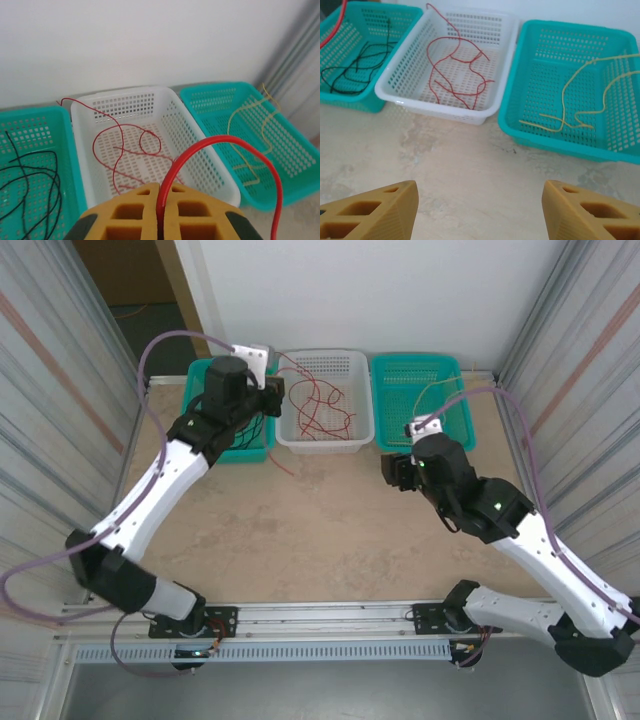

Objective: Untangle the cables

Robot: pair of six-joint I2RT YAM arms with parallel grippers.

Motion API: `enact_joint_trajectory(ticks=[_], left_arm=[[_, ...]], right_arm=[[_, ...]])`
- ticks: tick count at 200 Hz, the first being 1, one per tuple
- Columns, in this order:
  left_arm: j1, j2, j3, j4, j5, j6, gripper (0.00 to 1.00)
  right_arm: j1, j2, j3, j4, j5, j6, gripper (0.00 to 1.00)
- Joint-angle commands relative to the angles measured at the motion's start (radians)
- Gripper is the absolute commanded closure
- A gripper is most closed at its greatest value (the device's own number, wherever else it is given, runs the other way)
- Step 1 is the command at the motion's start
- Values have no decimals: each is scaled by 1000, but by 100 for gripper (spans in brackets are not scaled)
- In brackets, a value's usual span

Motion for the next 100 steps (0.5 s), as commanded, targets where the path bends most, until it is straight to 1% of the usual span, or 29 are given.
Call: enact_joint_trajectory(ticks=[1, 23, 49, 71, 78, 81, 82, 85, 90, 94, 100], left_arm=[[19, 120, 101, 82, 46, -128, 100], [41, 258, 200, 133, 47, -192, 100], [70, 417, 326, 154, 50, -285, 100], [78, 551, 444, 148, 55, -306, 100], [79, 587, 474, 156, 69, -313, 89], [80, 605, 481, 163, 76, -316, 81], [80, 612, 483, 165, 78, -318, 80], [80, 633, 489, 170, 82, -322, 71], [79, 655, 498, 174, 86, -327, 61], [79, 672, 503, 178, 93, -333, 56], [80, 690, 502, 191, 111, -344, 51]], right_arm=[[-42, -10, 9, -77, -73, 108, 35], [-69, -31, -12, -82, -129, 141, 35], [-89, -46, -23, -95, -146, 145, 35], [-128, -59, -34, -100, -177, 136, 35], [-145, -64, -38, -100, -191, 133, 35], [-151, -66, -40, -98, -195, 131, 35], [-154, -66, -41, -98, -198, 131, 35], [-161, -67, -43, -98, -204, 130, 35], [-176, -68, -44, -96, -216, 127, 35], [-185, -68, -45, -95, -225, 126, 35], [-200, -66, -46, -91, -241, 121, 35]])
